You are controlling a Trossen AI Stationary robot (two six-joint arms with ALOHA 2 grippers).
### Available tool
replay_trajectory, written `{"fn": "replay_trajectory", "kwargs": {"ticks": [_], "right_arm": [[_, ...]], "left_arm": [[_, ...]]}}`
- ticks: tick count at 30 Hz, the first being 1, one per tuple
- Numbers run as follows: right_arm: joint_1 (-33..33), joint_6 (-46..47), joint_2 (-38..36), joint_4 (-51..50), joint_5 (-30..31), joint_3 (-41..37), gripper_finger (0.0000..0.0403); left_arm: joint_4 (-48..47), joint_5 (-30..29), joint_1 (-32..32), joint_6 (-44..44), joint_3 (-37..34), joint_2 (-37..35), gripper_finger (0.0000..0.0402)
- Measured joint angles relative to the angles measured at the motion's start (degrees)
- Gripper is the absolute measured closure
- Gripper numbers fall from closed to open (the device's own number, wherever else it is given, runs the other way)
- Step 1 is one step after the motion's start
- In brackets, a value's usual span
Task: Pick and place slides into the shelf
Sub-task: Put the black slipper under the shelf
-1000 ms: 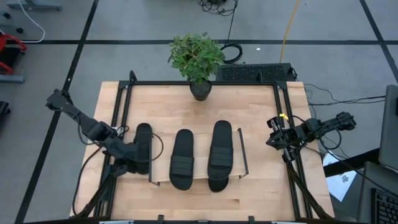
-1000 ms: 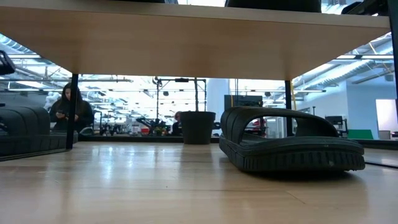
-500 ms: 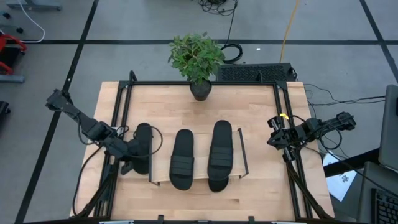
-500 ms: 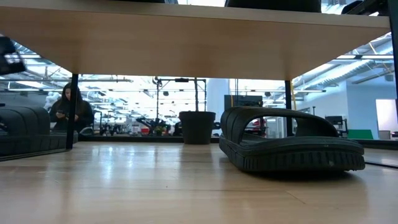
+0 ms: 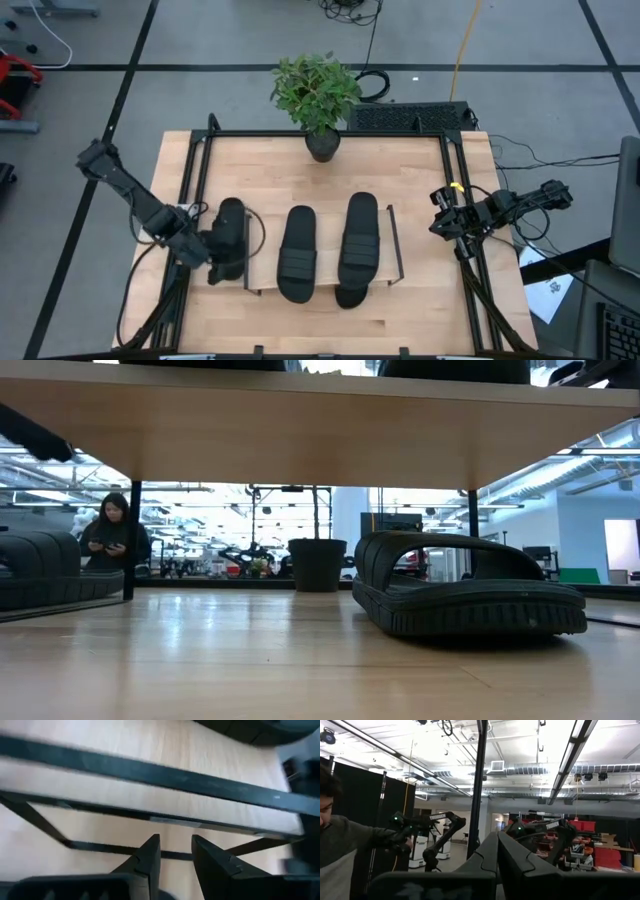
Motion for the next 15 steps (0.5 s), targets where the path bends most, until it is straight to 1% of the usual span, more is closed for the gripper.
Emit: {"fn": "replay_trajectory", "kwargs": {"ticks": [2, 5, 7, 10, 12, 15], "right_arm": [[0.0, 0.02, 0.0, 0.18, 0.0, 0.01, 0.0403], [0.0, 0.02, 0.0, 0.15, 0.0, 0.01, 0.0403], [-0.01, 0.04, 0.0, 0.18, 0.0, 0.01, 0.0403], [0.0, 0.04, 0.0, 0.37, 0.0, 0.01, 0.0403], [-0.01, 0.04, 0.0, 0.32, 0.0, 0.01, 0.0403], [-0.02, 0.07, 0.0, -0.03, 0.0, 0.01, 0.0403]], "left_arm": [[-6.42, -3.15, -1.75, 0.25, 3.75, 2.22, 0.0295], [-19.58, -6.39, -3.32, -4.5, 10.44, 4.52, 0.0295], [-29.58, -7.08, -4.75, -9.51, 14.58, 5.72, 0.0295], [-41.09, -7.06, -8.19, -19.99, 18.66, 7.16, 0.0295], [-44.79, -5.9, -11.02, -26.29, 19.16, 8.45, 0.0295], [-45.49, -3.6, -15.03, -33.1, 18.88, 11.61, 0.0296]]}}
